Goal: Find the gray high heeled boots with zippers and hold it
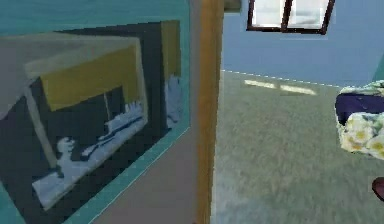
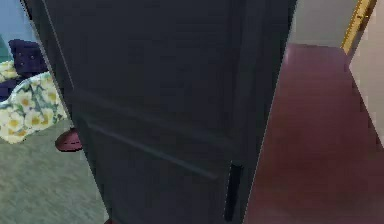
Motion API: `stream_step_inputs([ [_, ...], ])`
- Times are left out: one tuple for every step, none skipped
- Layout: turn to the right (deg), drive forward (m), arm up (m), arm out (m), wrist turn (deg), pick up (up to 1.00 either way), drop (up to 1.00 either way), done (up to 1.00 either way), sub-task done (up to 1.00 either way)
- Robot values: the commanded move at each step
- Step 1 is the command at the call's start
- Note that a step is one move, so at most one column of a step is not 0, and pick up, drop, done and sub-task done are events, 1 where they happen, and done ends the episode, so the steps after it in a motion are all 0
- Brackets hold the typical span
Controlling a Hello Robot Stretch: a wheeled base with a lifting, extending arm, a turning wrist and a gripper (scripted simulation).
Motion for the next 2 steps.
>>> stream_step_inputs([
  [27.0, 0.0, 0.0, 0.0, 0.0, 0.0, 0.0, 0.0, 0.0],
  [0.0, 1.0, 0.0, 0.0, 0.0, 0.0, 0.0, 0.0, 0.0],
])
